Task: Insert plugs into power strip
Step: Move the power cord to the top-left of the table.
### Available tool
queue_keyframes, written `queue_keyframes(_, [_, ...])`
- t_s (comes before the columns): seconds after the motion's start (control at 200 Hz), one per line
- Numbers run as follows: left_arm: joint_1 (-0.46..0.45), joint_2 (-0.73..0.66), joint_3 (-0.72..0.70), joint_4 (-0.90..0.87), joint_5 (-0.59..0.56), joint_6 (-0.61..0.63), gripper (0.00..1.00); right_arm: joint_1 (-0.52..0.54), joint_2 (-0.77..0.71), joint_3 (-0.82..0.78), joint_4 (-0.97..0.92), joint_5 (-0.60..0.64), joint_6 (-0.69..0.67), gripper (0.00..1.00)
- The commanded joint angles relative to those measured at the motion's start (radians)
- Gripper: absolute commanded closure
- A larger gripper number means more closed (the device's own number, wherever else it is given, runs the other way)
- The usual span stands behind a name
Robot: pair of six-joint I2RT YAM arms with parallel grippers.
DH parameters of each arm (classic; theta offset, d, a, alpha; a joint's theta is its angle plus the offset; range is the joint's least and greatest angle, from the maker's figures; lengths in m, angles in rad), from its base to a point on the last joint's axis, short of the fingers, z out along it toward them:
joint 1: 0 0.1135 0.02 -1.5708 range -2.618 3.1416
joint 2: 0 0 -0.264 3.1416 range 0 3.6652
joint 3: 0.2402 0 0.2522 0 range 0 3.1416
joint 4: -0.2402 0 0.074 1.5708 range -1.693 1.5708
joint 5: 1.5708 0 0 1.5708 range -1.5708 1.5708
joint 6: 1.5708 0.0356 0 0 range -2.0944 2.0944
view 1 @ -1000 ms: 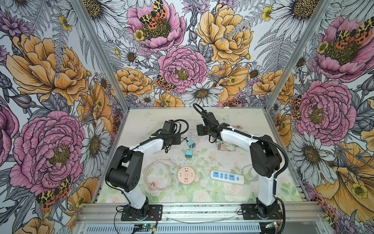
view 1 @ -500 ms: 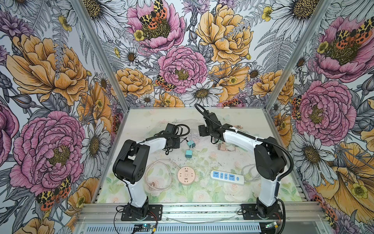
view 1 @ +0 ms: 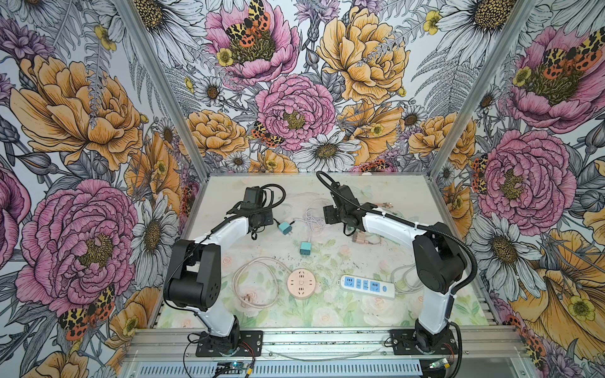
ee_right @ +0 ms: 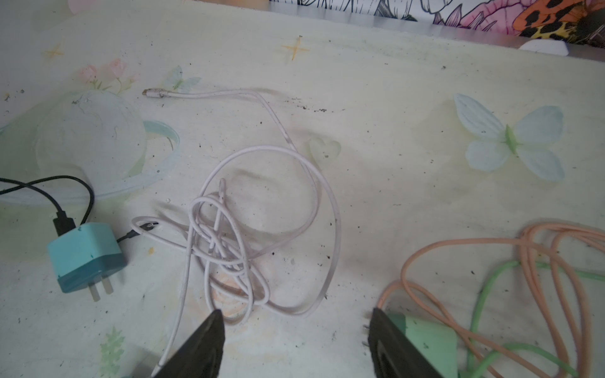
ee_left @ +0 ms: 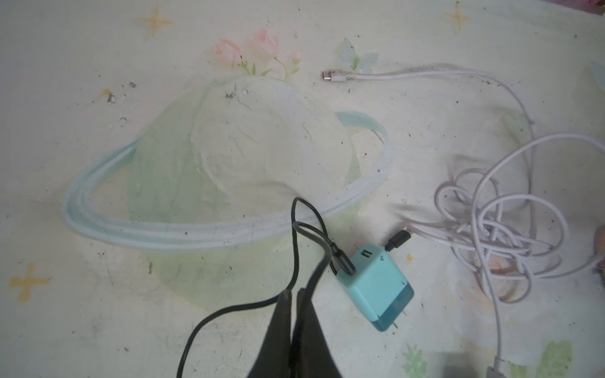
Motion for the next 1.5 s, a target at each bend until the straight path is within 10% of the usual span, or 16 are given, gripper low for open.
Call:
queue_keyframes(0.0, [0.01,0.014,0.065,-0.046,0.024,0.038,0.88,0.007,-0.057,-0.012,0.001,0.02,0.0,0.29])
queue_keyframes(0.565, [-0.003,0.225,0.231,-0.195,-0.146,0.1,0.62,0.009,-0.091,-0.052,-0.008,-0.001,0.01,0.29])
queue_keyframes(1.021, [-0.117,-0.011,0.191,-0.273,-0.291,0.04,0.33,0.012,-0.1,-0.068,-0.012,-0.007,0.012,0.29])
queue_keyframes(1.496, [-0.195,-0.343,-0.216,-0.453,-0.141,-0.282,0.83,0.027,-0.238,-0.167,-0.022,-0.07,0.072,0.33])
